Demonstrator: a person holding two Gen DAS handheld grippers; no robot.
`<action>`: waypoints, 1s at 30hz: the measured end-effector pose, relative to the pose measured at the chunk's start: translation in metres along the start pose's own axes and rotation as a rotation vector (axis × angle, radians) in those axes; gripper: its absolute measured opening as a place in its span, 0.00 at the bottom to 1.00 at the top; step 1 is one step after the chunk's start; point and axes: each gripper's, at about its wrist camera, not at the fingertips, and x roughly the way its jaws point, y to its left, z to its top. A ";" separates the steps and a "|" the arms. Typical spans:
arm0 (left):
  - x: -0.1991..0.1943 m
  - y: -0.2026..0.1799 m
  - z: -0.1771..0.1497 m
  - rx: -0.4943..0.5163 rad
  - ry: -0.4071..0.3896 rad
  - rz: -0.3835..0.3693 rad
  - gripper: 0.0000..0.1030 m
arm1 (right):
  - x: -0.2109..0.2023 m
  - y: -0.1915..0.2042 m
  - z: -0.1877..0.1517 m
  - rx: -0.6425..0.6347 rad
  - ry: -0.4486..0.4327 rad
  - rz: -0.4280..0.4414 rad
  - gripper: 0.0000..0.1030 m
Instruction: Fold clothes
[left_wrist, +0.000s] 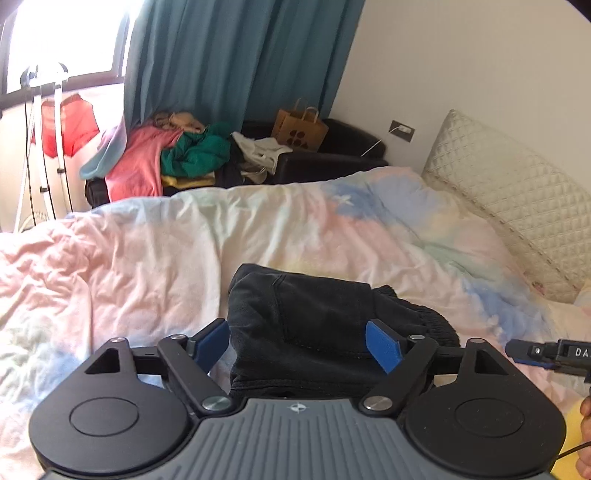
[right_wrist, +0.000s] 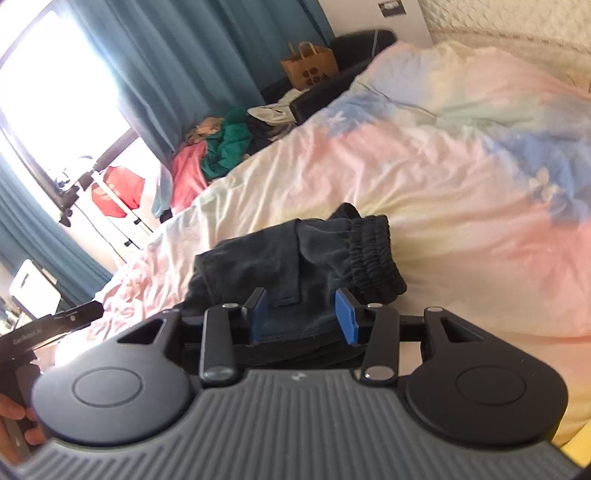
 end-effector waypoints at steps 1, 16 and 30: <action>-0.017 -0.007 0.000 0.025 -0.012 -0.002 0.88 | -0.015 0.009 -0.002 -0.017 -0.013 0.006 0.43; -0.219 -0.047 -0.084 0.057 -0.158 0.038 1.00 | -0.157 0.099 -0.085 -0.227 -0.166 0.040 0.86; -0.272 -0.043 -0.161 0.052 -0.267 0.146 1.00 | -0.173 0.104 -0.177 -0.273 -0.251 0.007 0.86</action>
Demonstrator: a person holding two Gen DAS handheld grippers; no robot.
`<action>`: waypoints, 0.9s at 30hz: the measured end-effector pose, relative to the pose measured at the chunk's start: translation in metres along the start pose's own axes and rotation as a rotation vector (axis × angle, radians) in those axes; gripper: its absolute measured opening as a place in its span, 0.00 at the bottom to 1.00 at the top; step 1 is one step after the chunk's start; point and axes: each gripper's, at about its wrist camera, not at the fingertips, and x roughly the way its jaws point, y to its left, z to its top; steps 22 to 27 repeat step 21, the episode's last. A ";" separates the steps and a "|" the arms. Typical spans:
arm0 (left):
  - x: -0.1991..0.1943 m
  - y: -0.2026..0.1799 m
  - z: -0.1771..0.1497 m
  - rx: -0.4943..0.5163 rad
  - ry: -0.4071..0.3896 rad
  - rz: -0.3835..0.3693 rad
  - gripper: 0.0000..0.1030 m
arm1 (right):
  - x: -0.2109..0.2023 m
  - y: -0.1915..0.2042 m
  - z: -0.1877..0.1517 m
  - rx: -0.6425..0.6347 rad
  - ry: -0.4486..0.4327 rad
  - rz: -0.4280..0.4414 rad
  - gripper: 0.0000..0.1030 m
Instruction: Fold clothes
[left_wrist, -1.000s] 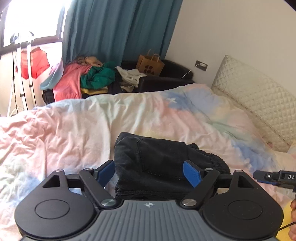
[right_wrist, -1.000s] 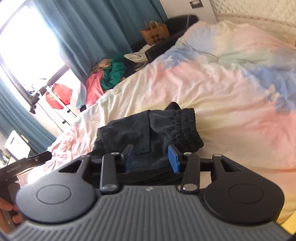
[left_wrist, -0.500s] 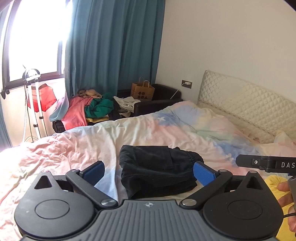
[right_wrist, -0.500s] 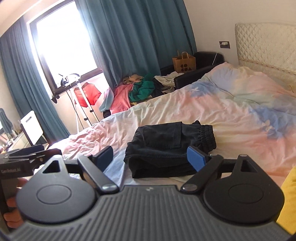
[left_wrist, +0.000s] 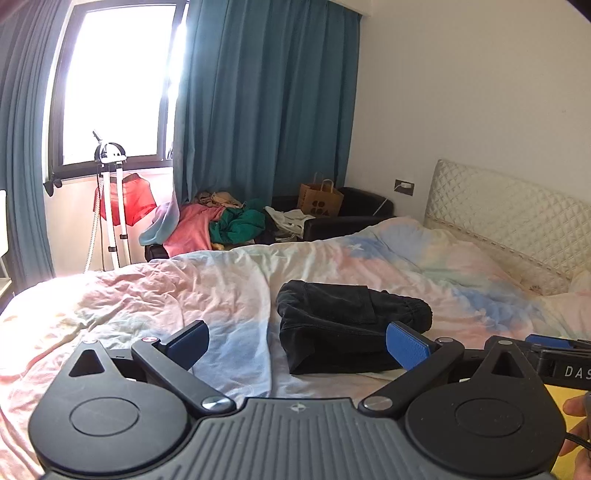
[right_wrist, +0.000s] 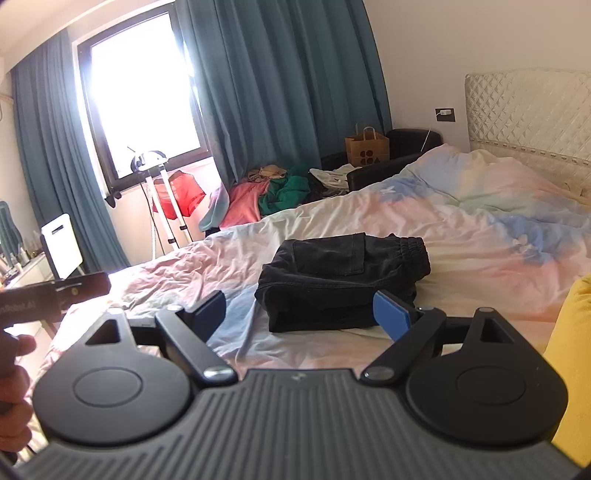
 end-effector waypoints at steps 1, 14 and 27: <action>-0.003 -0.002 -0.002 0.006 -0.011 0.005 1.00 | 0.000 0.002 -0.003 -0.006 0.003 -0.009 0.86; -0.022 -0.011 -0.032 0.086 -0.062 -0.004 1.00 | 0.002 0.026 -0.023 -0.045 -0.014 -0.039 0.86; -0.019 0.006 -0.035 0.047 -0.054 0.000 1.00 | 0.000 0.035 -0.027 -0.045 -0.016 -0.047 0.86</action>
